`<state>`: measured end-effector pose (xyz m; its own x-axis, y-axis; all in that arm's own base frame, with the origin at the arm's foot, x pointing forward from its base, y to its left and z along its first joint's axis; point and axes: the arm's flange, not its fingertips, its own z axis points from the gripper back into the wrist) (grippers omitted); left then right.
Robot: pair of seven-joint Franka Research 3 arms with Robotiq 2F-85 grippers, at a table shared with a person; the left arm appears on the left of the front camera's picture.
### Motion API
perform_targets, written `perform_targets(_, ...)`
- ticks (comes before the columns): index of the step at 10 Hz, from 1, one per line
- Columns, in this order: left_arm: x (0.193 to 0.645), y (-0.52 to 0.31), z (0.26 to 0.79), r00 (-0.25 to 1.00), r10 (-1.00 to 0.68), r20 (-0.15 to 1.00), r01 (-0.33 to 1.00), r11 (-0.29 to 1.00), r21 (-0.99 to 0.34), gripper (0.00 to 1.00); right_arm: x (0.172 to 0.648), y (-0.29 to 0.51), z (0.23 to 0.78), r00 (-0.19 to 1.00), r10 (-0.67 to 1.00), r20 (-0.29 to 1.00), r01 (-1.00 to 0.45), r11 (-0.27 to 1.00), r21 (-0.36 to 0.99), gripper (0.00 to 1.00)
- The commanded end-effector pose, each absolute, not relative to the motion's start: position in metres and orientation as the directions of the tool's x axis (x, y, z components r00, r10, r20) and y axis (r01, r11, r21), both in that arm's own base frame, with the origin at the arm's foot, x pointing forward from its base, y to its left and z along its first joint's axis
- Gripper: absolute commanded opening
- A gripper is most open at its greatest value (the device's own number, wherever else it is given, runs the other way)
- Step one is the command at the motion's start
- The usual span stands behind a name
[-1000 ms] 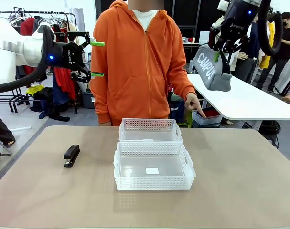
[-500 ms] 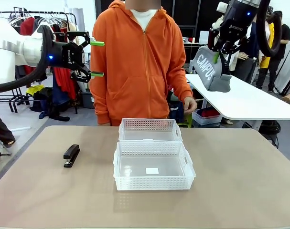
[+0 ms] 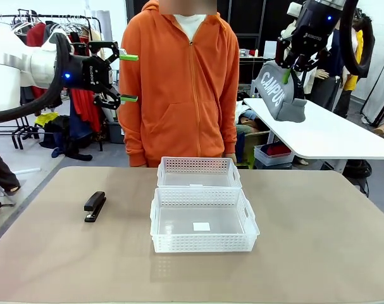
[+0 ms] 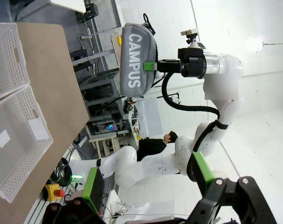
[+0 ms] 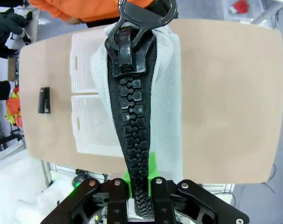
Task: Distribute items into two baskets.
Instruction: Move the picked Pencil pouch towards the Organizing basket indicated by the person, stopping as directed.
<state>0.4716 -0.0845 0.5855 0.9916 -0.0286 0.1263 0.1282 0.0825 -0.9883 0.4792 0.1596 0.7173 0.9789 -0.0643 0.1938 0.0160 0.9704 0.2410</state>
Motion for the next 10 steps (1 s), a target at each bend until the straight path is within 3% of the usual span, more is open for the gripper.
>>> perform_targets(1, 0.4704, -0.0838, 0.5877, 0.991, -0.027, 0.13, 0.132, 0.081, -0.988, 1.0, 0.4747, 0.1603, 0.7173, 0.979, -0.063, 0.196, 0.014, 0.971, 0.241, 0.0)
perform_targets(10, 0.4704, -0.0838, 0.5877, 0.991, -0.027, 0.13, 0.132, 0.081, -0.988, 1.0, 0.4747, 0.1603, 0.7173, 0.979, -0.063, 0.196, 0.014, 0.971, 0.241, 0.0)
